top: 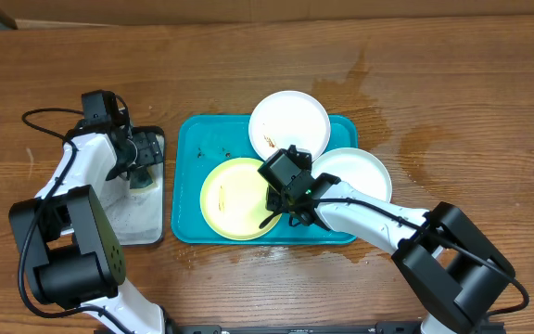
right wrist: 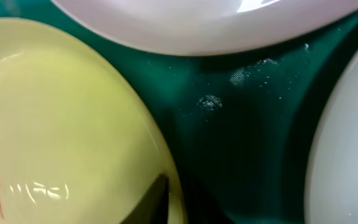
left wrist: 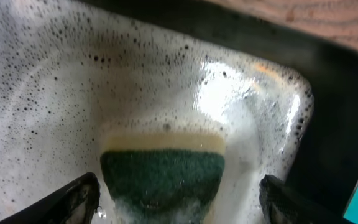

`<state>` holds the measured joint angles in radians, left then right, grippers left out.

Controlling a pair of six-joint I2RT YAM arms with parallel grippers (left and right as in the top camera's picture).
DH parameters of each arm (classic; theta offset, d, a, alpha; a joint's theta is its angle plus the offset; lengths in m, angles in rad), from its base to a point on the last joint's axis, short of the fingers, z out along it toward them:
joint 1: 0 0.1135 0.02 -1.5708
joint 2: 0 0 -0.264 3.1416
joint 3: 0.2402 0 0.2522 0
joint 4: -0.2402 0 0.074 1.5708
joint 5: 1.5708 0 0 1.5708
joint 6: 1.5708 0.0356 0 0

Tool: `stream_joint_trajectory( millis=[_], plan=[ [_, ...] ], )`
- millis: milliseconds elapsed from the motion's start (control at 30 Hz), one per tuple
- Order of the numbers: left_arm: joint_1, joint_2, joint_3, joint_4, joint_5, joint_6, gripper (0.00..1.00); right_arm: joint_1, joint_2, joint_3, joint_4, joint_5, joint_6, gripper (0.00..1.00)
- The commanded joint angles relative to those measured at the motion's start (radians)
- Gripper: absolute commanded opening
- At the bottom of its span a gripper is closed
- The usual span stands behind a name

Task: Clean dirty plates on tray and stack at the side
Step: 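Rub the sponge in the soapy water with the left gripper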

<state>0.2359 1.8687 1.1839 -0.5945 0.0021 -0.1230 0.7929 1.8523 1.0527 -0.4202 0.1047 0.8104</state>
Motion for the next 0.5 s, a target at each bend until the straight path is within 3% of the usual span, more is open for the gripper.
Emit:
stream_joint_trajectory(
  millis=[0, 367, 467],
  plan=[
    [-0.003, 0.016, -0.005, -0.003, -0.013, 0.015, 0.84, -0.003, 0.009, -0.006, 0.003, 0.007, 0.001, 0.09],
    [-0.001, 0.017, -0.040, 0.051, -0.016, 0.015, 0.74, -0.003, 0.009, -0.006, 0.000, 0.007, 0.001, 0.09],
    [-0.001, 0.016, -0.063, 0.085, -0.047, 0.015, 0.66, -0.003, 0.009, -0.006, 0.000, 0.006, 0.001, 0.09]
  ],
)
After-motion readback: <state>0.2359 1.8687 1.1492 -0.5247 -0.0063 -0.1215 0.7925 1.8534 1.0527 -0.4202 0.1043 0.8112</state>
